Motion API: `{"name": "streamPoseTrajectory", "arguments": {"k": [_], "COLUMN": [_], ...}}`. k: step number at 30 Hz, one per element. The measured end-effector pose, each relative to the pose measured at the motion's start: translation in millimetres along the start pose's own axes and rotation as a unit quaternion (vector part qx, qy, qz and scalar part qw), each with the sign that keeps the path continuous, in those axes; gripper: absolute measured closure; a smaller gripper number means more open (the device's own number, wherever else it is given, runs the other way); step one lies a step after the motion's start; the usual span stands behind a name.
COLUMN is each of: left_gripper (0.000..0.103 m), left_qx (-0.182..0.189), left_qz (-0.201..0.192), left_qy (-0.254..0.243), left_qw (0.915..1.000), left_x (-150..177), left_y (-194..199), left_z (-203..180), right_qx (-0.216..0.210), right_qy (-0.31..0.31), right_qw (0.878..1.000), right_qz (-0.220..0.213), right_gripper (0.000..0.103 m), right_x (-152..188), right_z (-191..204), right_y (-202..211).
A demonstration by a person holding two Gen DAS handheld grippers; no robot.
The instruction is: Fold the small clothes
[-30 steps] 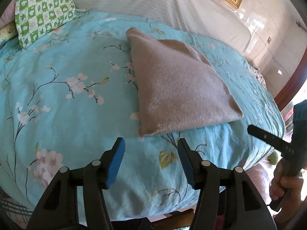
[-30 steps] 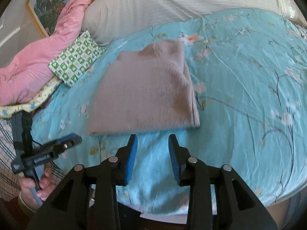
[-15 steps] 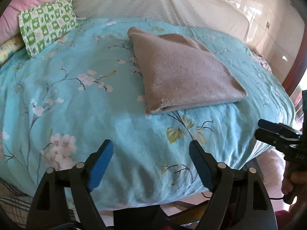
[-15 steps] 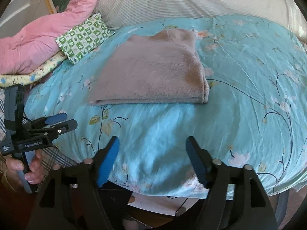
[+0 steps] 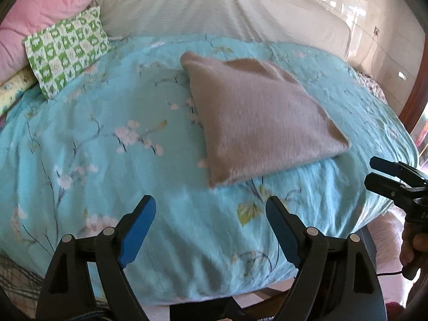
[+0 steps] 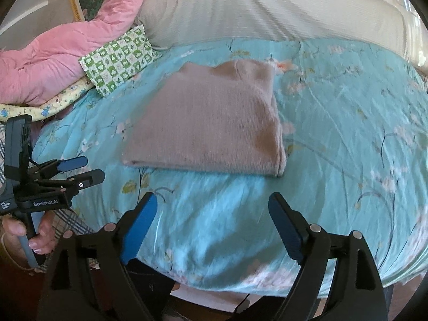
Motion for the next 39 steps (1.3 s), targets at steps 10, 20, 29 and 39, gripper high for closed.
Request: {"name": "streamPoseTrajectory", "arguments": {"k": [10,20,29,39], "left_gripper": [0.008,0.006,0.006,0.005], "left_qx": [-0.033,-0.056,-0.06,-0.058], "left_qz": [-0.018,0.005,0.016,0.019], "left_qy": [-0.022,-0.032,-0.027,-0.024], "left_qw": [0.999,0.9979,0.9977,0.9979], "left_x": [-38,-48,-55,-63], "left_y": [-9,-38,-56,-65], "left_z": [-17,-28,-29,-31], "right_qx": [-0.018,-0.032,-0.036,-0.038], "right_qy": [0.003,-0.019,-0.007,-0.003], "right_qw": [1.0,0.999,0.999,0.999], "right_qz": [-0.003,0.016,0.031,0.04], "right_gripper": [0.013,0.012,0.012,0.012], "right_x": [-31,-46,-58,-69], "right_z": [-9,-23,-25,-31], "right_y": [-11,-35,-54,-71]}}
Point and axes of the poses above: each gripper's, at about its wrist camera, not at the fingertips, and y roughly against the way its jaws point, z to its left, x to its underside, the point moved 3 cm from there along -y, roughly the way its jaws point, and after that the axes turned 10 degrees about y, right-handed, at the moved point
